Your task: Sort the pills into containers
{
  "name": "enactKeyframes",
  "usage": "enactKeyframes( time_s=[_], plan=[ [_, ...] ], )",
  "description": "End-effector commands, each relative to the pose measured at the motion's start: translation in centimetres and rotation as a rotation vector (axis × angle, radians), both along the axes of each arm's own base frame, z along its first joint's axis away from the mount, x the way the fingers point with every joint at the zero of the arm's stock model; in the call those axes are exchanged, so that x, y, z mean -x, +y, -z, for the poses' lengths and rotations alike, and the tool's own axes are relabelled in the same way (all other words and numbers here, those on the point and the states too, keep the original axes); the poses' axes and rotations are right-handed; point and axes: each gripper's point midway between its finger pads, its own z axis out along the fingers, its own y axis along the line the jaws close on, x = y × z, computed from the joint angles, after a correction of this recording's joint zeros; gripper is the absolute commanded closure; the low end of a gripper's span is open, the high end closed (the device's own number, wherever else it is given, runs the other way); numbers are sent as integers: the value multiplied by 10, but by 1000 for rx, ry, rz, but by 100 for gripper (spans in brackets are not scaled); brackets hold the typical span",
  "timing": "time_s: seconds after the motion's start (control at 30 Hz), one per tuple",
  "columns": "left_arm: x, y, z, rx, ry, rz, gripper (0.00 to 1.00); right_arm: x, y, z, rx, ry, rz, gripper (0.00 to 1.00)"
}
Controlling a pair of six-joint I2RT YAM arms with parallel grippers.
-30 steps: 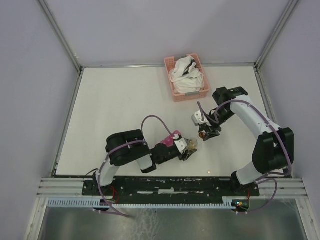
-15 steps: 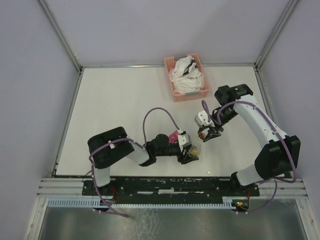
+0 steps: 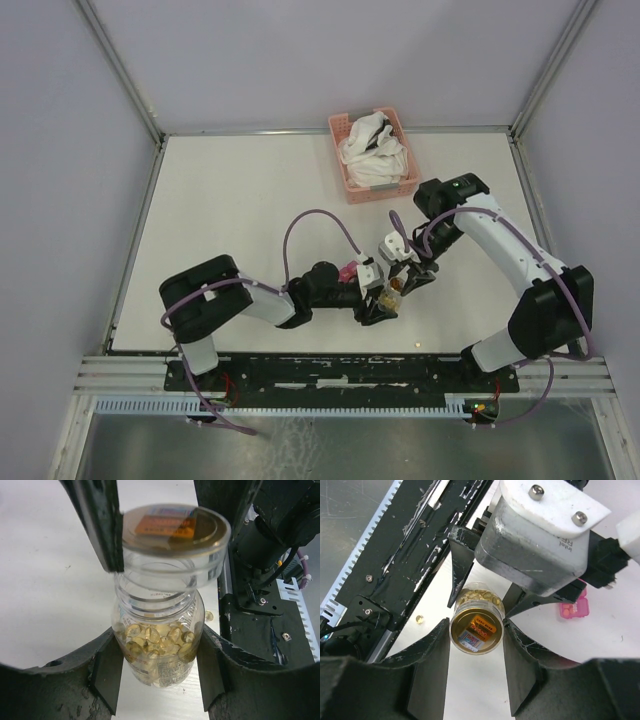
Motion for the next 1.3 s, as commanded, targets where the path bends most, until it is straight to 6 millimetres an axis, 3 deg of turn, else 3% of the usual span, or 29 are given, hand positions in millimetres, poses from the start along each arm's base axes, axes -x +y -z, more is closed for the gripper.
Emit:
enactKeyframes(
  time_s=[0.0,0.4,0.63,0.9,1.27],
  plan=[
    [1,-5,-37,83,-25,17,80,9,6,1,-7,67,-4,80],
    [5,-4,-45,87,-38,32,81,-5,8,10,55,49,18,79],
    [7,-4,-43,82,-33,38,81,-12,9,4,55,23,48,79],
    [7,-3,-52,105,-47,35,82,-8,6,18,87,64,41,78],
    [-2,2,-66,121,-96,-30,84,-16,9,28,121,105,90,71]
  ],
)
